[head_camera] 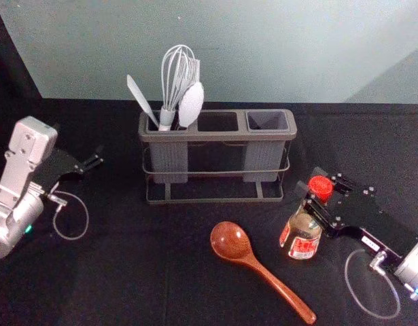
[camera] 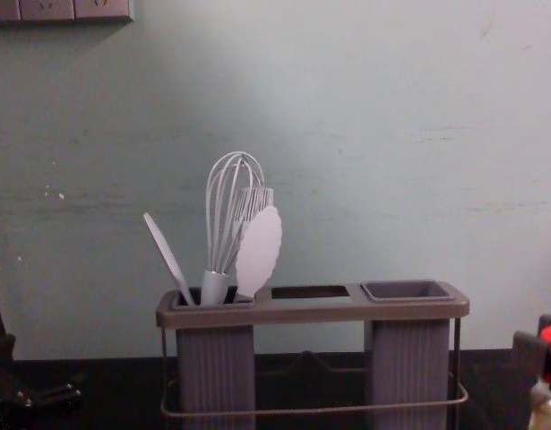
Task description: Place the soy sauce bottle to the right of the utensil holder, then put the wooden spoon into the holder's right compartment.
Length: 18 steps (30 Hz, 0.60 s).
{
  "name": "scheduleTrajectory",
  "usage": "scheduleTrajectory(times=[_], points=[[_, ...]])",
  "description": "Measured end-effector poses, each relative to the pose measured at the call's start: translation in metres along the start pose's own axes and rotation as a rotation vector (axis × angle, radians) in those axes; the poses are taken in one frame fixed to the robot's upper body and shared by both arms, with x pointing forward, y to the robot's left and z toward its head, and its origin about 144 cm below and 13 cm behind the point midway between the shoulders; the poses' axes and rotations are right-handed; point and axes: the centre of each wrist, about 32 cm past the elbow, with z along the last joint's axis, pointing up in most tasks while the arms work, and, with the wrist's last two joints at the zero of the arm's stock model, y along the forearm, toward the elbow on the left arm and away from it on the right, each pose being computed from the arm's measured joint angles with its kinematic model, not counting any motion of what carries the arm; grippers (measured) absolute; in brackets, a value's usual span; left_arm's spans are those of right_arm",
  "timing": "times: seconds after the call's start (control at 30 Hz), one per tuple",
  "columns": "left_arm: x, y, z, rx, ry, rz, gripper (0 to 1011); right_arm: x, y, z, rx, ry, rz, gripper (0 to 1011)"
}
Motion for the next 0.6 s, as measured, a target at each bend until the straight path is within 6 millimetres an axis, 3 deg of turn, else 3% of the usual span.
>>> scheduleTrajectory(times=[0.6], points=[[0.0,0.0,0.0,0.0,0.0,0.0,1011,0.045,0.02,0.006,0.019,-0.018,-0.073,385]])
